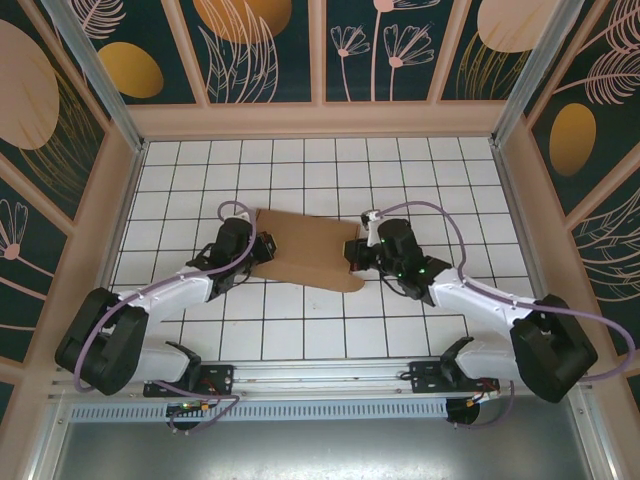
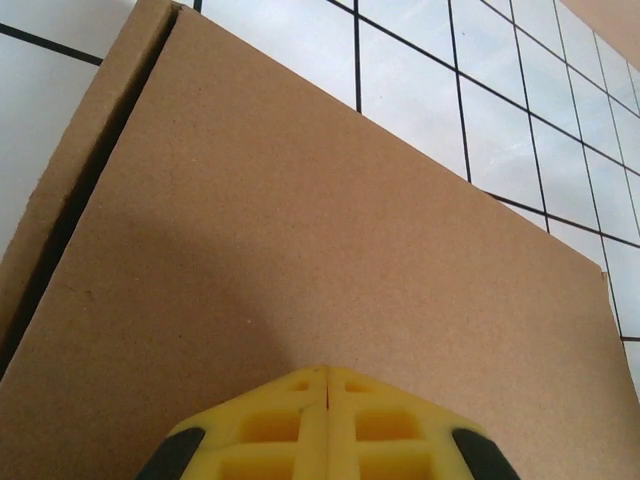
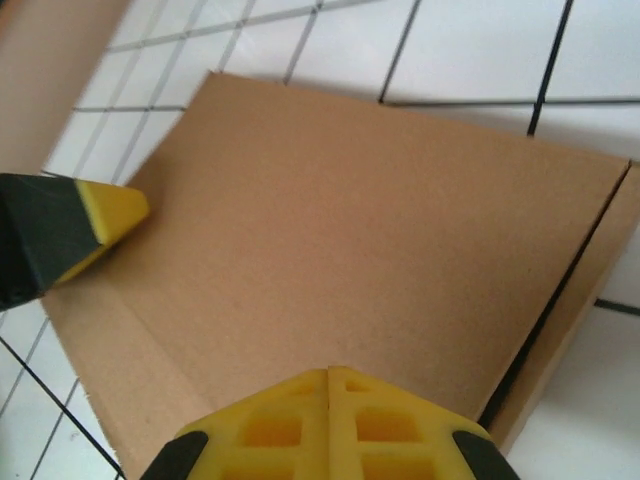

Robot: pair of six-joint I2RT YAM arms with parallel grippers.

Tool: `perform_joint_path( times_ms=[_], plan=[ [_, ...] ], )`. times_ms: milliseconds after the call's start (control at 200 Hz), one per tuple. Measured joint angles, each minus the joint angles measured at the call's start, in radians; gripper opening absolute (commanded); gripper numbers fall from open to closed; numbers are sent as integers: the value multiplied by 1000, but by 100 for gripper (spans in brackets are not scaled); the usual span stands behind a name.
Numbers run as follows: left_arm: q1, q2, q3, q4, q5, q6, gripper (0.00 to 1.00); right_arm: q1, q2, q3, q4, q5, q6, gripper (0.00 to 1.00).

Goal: Fold the paper box

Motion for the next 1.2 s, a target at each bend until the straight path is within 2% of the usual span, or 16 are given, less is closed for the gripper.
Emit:
perform_joint_path(
  times_ms=[230, 550, 651, 786, 821, 896, 991, 1116, 1196],
  plan=[
    [0, 55, -42, 70, 2, -38, 0, 39, 251, 135, -139, 86, 11, 0],
    [8, 108, -65, 218, 1, -95, 0, 47, 289, 178, -139, 184, 36, 0],
    [5, 73, -53, 147, 1, -92, 0, 46, 262, 171, -159, 180, 31, 13],
    [0, -13, 25, -39, -21, -37, 25, 31, 180, 170, -219, 123, 17, 27],
    [0, -39, 58, -81, -35, -16, 33, 24, 151, 170, -223, 107, 8, 33],
    [0, -89, 138, -149, -78, 34, 50, 16, 91, 174, -236, 100, -7, 38],
    [0, -122, 222, -210, -135, 95, 58, 5, 45, 189, -255, 105, -23, 52],
    [12, -130, 261, -256, -169, 168, 68, -24, 35, 190, -273, 113, -15, 76],
    [28, -127, 262, -303, -179, 197, 74, -37, 35, 187, -288, 128, -22, 81]
  ],
)
